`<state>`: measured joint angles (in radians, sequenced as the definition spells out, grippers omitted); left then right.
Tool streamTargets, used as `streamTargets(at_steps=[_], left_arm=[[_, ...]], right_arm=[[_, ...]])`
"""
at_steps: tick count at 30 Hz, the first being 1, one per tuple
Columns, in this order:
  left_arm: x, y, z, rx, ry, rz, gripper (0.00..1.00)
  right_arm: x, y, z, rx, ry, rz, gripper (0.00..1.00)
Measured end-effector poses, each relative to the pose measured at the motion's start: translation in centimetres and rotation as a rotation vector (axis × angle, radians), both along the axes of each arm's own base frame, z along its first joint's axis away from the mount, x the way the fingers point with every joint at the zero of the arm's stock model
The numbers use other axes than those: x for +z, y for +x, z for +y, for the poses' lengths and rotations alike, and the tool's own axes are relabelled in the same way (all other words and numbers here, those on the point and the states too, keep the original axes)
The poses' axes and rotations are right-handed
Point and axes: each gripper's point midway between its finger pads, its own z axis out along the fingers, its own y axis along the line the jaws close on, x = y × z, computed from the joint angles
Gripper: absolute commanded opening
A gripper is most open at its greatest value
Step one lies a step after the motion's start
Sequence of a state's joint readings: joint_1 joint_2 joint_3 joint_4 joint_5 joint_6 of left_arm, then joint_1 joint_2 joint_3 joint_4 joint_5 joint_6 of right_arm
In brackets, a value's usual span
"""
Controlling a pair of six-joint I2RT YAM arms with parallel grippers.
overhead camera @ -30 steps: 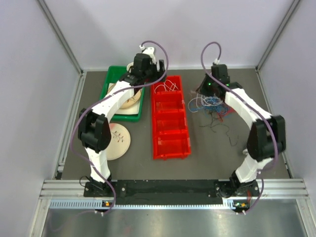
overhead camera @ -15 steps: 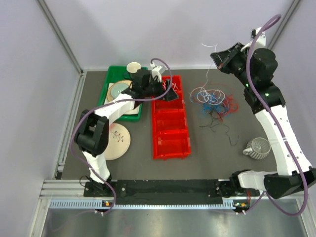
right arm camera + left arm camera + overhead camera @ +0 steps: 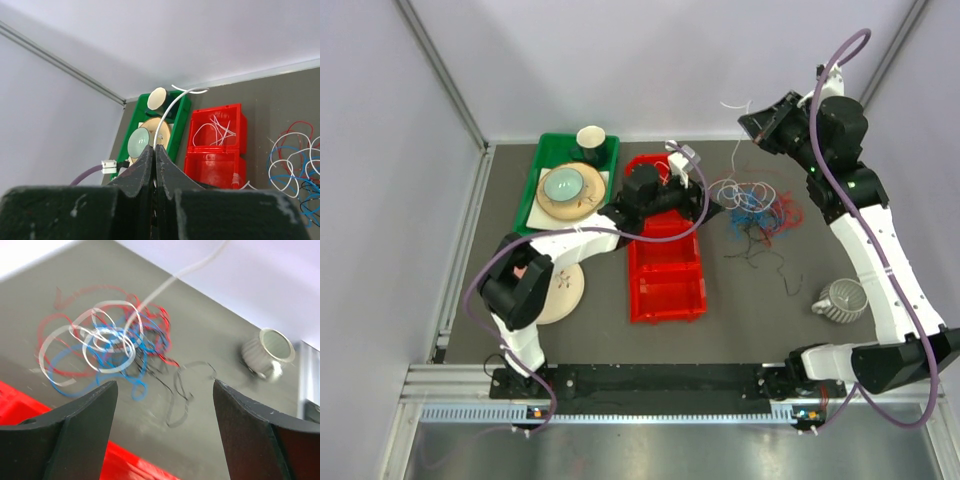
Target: Untangle the cables
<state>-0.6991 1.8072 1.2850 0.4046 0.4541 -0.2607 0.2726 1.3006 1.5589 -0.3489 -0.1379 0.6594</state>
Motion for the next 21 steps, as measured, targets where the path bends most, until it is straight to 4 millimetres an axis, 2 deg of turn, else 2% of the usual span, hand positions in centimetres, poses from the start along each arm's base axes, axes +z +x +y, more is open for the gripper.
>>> streamTargets(at_steps=[4, 9, 10, 11, 12, 13, 14, 17, 21], left_arm=[[0.5, 1.0, -0.9, 0.055, -0.008, -0.068, 0.82], [-0.6, 3.1, -2.5, 0.114, 0.006, -0.091, 0.78], [-1.0, 3.6, -2.8, 0.13, 0.011, -0.092, 0.74], [-1.4, 3.9, -3.0, 0.139, 0.017, -0.091, 0.65], [-1.8, 4.4, -3.2, 0.151, 0.022, -0.09, 0.26], [-2.2, 4.7, -3.4, 0.162, 0.028, -0.087, 0.03], [-2.6, 5.1, -3.6, 0.171, 0.032, -0.08, 0.0], [-3.1, 5.9, -4.2, 0.181, 0.051, -0.069, 0.0], [-1.2, 6.1, -4.7, 0.175, 0.037, -0.067, 0.0]], right_arm=[[0.0, -0.1, 0.1, 0.006, 0.007, 0.003, 0.0], [0.2, -0.2, 0.2, 0.013, 0.011, 0.001, 0.0], [0.2, -0.3, 0.2, 0.014, 0.013, 0.001, 0.0], [0.3, -0.4, 0.2, 0.015, 0.016, 0.0, 0.0], [0.3, -0.4, 0.2, 0.015, 0.016, 0.0, 0.0], [0.4, -0.5, 0.2, 0.015, 0.017, -0.001, 0.0], [0.4, -0.6, 0.2, 0.015, 0.017, -0.001, 0.0], [0.7, -0.9, 0.0, 0.008, 0.017, -0.008, 0.0], [0.5, -1.5, -1.0, -0.023, 0.004, -0.014, 0.0]])
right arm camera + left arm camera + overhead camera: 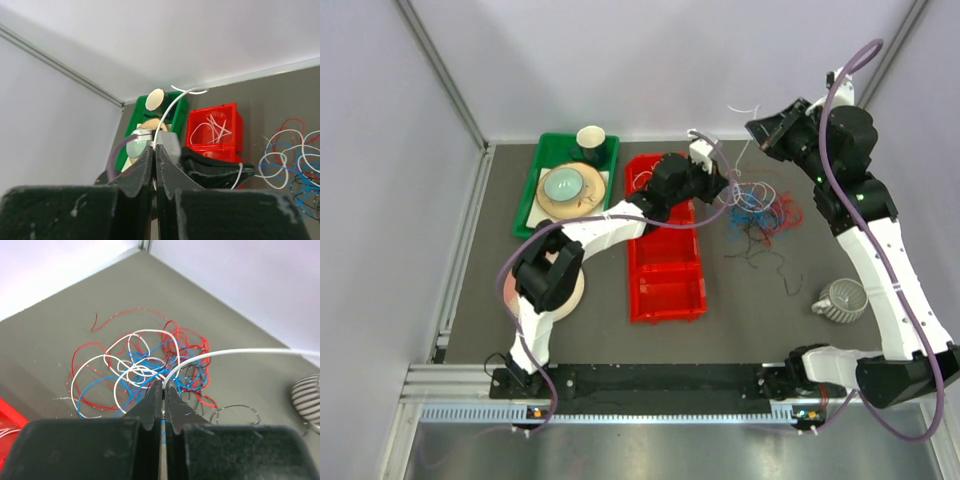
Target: Untangle the cables
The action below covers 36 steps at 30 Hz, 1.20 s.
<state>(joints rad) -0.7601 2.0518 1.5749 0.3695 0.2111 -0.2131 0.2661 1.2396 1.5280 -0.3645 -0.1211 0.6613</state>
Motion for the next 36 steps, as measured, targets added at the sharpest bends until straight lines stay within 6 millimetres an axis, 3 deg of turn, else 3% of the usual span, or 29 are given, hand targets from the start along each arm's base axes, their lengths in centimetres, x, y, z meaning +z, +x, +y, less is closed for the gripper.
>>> streamTargets(at_steps=[2, 3, 6, 7, 13, 18, 25, 31, 36], left_arm=[[1.2, -0.3, 0.2, -0.002, -0.015, -0.003, 0.0], [1.9, -0.5, 0.3, -0.002, -0.025, -0.005, 0.0], [4.6, -1.5, 1.2, -0.001, -0.059, -0.021, 0.0], [5.8, -1.8, 1.4, -0.001, -0.074, -0.033, 0.0], [13.3, -2.9, 2.8, 0.01, -0.166, -0.119, 0.0], [17.3, -3.4, 3.5, 0.018, -0.21, -0.169, 0.0], [19.6, -3.5, 4.3, 0.049, -0.24, -0.192, 0.0], [20.2, -2.9, 5.1, 0.105, -0.249, -0.192, 0.0], [22.5, -3.3, 6.5, 0.147, -0.29, -0.209, 0.0]], right_arm=[[-0.6, -0.1, -0.6, -0.023, -0.009, 0.006, 0.0], [-1.1, 0.0, -1.1, -0.04, -0.013, 0.016, 0.29], [-3.0, 0.6, -3.0, -0.103, -0.023, 0.054, 0.92], [-3.6, 0.9, -3.4, -0.118, -0.02, 0.071, 0.96], [-8.4, 2.3, -5.3, -0.176, -0.079, 0.193, 0.99], [-15.2, 2.2, -5.9, -0.185, -0.151, 0.34, 0.93], [-23.9, 0.5, -6.2, -0.157, -0.231, 0.514, 0.7], [-26.9, 0.8, -5.7, -0.11, -0.26, 0.556, 0.68], [-28.0, 1.4, -5.3, -0.092, -0.257, 0.572, 0.8]])
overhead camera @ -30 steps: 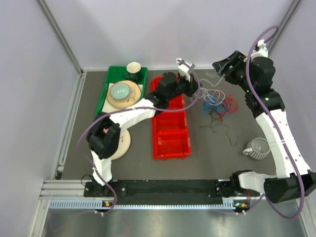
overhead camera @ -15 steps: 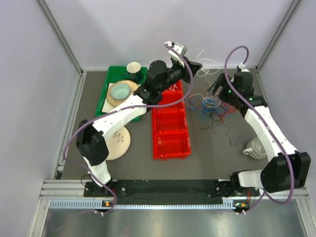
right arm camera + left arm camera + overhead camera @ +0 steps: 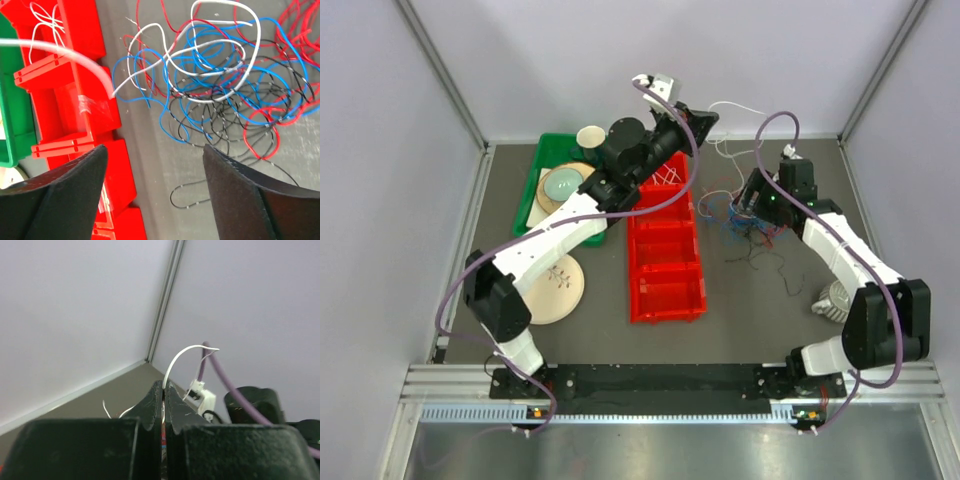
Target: Untangle the cables
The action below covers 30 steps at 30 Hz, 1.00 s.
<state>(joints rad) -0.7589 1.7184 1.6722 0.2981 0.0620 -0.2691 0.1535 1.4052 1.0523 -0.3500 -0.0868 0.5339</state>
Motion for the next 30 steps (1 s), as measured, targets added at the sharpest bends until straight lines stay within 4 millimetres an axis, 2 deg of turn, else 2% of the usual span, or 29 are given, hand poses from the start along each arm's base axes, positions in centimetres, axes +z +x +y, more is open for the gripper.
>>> streamTargets(at_steps=[5, 9, 14, 17, 24, 30], left_arm=[[3.5, -1.7, 1.2, -0.019, -0.078, -0.028, 0.0], [5.4, -2.6, 1.6, -0.037, -0.127, -0.056, 0.0], [5.5, -2.8, 1.5, -0.052, -0.142, -0.048, 0.0], [5.5, -2.8, 1.5, -0.052, -0.142, -0.045, 0.0], [5.3, -2.7, 1.5, -0.048, -0.135, -0.038, 0.0], [5.2, -2.2, 1.9, -0.013, -0.116, -0.048, 0.0]], right_arm=[[-1.1, 1.6, 0.7, 0.009, 0.019, 0.011, 0.82], [-1.8, 3.9, 1.2, -0.005, 0.023, 0.012, 0.76], [-1.0, 7.5, 1.5, -0.043, 0.018, -0.059, 0.74], [-0.2, 9.0, 2.0, -0.044, 0.017, -0.098, 0.73], [2.2, 9.9, 4.8, 0.014, 0.053, -0.167, 0.68], [2.1, 9.4, 5.9, 0.067, 0.093, -0.164, 0.68]])
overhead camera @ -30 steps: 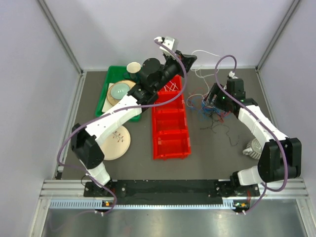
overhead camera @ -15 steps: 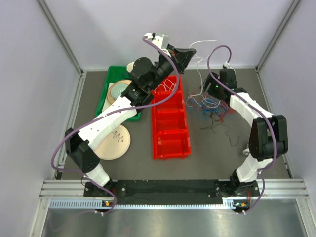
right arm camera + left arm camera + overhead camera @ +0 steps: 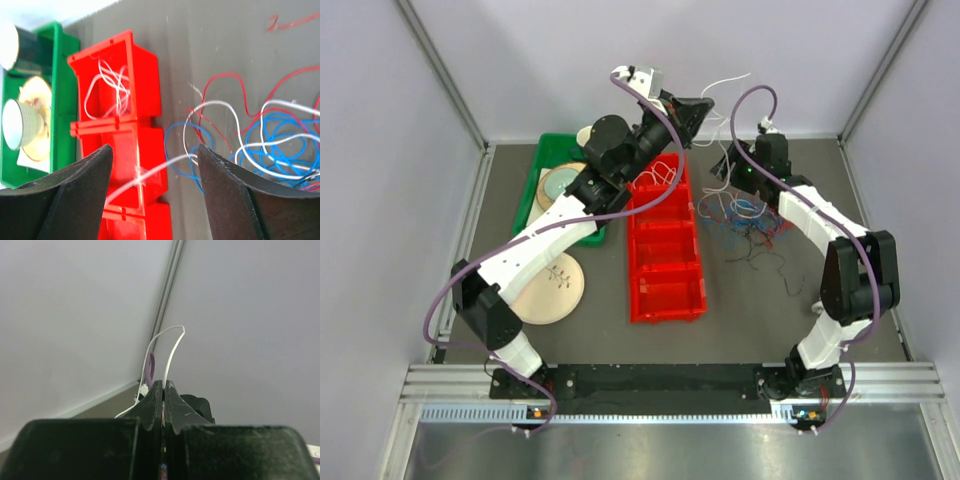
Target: Untangle the cables
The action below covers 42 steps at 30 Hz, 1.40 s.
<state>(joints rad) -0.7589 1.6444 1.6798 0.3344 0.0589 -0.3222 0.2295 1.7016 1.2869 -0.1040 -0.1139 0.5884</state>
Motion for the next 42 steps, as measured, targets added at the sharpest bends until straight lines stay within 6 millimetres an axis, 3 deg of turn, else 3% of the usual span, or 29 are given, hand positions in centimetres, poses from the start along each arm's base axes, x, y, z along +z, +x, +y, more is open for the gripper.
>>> streamTargets(at_steps=[3, 6, 17, 23, 30, 36, 42], left_arm=[[0.5, 0.2, 0.3, 0.022, 0.003, -0.013, 0.0], [1.9, 0.1, 0.7, 0.037, -0.005, -0.042, 0.0], [5.3, -1.2, 2.2, 0.049, -0.061, -0.098, 0.0], [6.4, -1.3, 2.9, 0.072, -0.088, -0.111, 0.0], [8.9, -1.1, 4.6, 0.153, -0.129, -0.157, 0.0], [11.7, -0.2, 6.5, 0.241, -0.15, -0.217, 0.0], [11.0, 1.9, 7.5, 0.273, -0.15, -0.194, 0.0]], right_arm=[[-1.4, -0.9, 0.3, 0.024, 0.007, 0.035, 0.66], [-2.8, -2.2, 0.2, 0.04, 0.003, 0.074, 0.73], [-4.8, -4.1, -0.4, 0.083, -0.068, 0.117, 0.72], [-5.0, -4.5, 0.3, 0.139, -0.102, 0.107, 0.71], [-4.0, -5.1, 0.5, 0.138, -0.089, 0.081, 0.83], [-3.0, -6.4, -0.4, 0.062, -0.052, 0.06, 0.78], [-4.6, -6.1, -0.1, 0.043, -0.023, 0.098, 0.72]])
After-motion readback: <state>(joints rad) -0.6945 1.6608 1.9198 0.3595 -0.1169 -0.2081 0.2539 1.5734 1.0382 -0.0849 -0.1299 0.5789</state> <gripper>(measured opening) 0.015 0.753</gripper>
